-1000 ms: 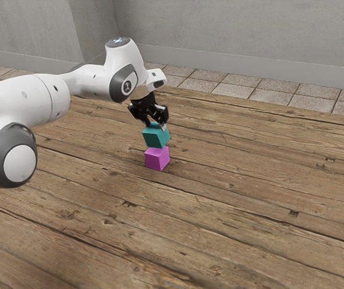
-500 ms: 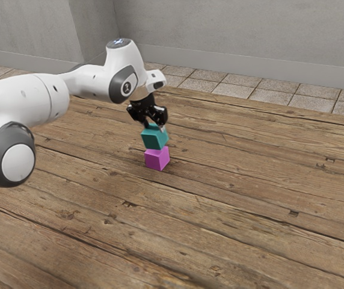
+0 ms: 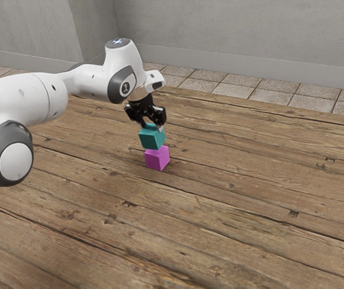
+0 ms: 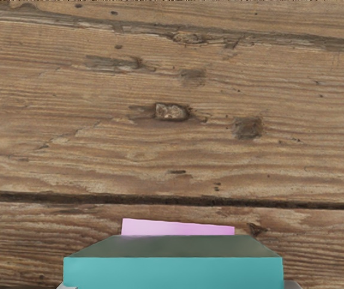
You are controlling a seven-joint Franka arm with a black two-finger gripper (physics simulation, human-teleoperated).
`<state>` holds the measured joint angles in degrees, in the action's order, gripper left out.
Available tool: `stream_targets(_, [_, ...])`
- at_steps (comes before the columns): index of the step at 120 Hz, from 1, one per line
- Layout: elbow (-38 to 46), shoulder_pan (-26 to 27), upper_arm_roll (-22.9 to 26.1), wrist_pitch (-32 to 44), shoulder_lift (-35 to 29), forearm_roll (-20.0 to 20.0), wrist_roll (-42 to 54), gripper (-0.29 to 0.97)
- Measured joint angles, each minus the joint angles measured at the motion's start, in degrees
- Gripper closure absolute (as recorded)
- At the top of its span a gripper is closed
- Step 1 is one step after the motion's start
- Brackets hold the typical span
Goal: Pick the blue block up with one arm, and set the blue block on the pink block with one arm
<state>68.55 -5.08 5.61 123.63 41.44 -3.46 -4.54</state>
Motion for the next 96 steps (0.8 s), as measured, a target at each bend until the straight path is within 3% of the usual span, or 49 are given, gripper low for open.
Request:
stream_targets(15, [-0.19, 0.05, 0.04, 0.02, -0.07, 0.57, 0.35, 0.28])
stream_targets(38, [-0.23, 0.09, 0.10, -0.03, -0.13, 1.25, 1.15, 0.13])
stream_targets(96, [0.75, -0.10, -0.07, -7.26, -6.98, 2.46, 3.01, 0.03])
